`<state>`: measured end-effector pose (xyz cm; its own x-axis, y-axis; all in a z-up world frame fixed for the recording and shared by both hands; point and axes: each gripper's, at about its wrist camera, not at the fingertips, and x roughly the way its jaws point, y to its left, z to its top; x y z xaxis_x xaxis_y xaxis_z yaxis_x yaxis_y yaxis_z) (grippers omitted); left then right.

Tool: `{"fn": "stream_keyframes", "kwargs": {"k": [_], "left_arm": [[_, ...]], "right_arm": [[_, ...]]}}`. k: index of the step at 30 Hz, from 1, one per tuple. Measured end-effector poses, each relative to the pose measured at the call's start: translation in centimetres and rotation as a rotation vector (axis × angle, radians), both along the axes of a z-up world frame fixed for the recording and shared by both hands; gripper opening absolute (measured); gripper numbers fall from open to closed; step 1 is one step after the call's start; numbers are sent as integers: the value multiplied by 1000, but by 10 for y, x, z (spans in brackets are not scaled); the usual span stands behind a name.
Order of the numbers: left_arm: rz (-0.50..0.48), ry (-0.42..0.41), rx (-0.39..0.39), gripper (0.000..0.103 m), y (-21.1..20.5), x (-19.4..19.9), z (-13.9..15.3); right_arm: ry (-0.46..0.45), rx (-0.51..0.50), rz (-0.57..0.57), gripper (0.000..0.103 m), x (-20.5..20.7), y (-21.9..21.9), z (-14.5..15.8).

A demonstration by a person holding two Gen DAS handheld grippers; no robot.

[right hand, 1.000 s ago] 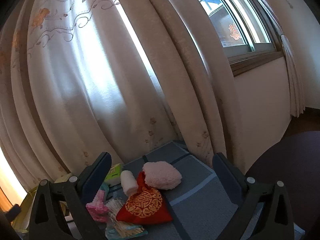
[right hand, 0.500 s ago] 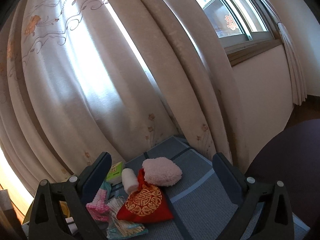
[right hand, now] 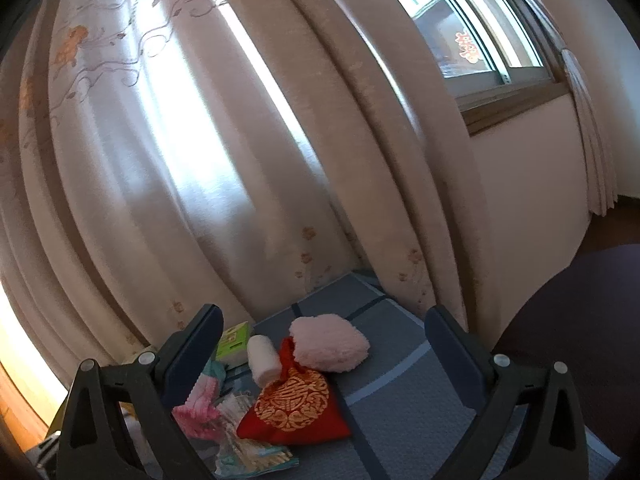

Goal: Organize soft objects
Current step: 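Grasp the white-and-black sponge with the left gripper, then carry the sponge toward the gold tray with the left gripper while the right gripper grasps the pink-edged towel roll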

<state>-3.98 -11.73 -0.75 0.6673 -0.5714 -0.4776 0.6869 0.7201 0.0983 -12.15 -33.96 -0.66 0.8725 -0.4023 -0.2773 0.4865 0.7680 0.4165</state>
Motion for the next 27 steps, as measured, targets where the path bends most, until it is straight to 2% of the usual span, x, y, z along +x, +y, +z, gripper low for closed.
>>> {"fn": "stream_keyframes", "kwargs": {"k": [4, 6, 7, 8, 11, 13, 15, 17, 20, 24, 25, 26, 27], "left_arm": [[29, -7, -96, 30, 22, -5, 7], [57, -18, -135, 30, 33, -6, 10], [72, -26, -146, 30, 38, -5, 11], [90, -38, -157, 30, 43, -5, 11], [122, -58, -195, 30, 60, -3, 13], [142, -54, -209, 30, 70, -1, 14], [161, -58, -217, 30, 80, 2, 15], [181, -57, -227, 30, 90, 3, 16], [202, -49, -247, 30, 104, 7, 16], [225, -35, -267, 30, 118, 11, 16], [228, -35, -271, 30, 120, 12, 16], [230, -33, -275, 30, 123, 13, 16], [230, -32, -277, 30, 124, 13, 16]], "right_arm": [[4, -46, 51, 100, 5, 10, 4], [29, -85, 110, 85, 15, 21, 6], [48, -101, 141, 73, 21, 26, 7], [79, -117, 198, 66, 31, 35, 7], [133, -71, 335, 65, 56, 53, 1], [155, -51, 383, 65, 67, 65, -2], [178, -59, 434, 65, 81, 82, -2], [250, -73, 486, 65, 101, 98, -6], [374, -63, 524, 65, 128, 109, -17], [465, -16, 545, 64, 147, 111, -32], [477, -19, 547, 55, 148, 114, -34], [489, -28, 556, 40, 151, 116, -33], [486, -32, 560, 39, 150, 118, -34]]}}
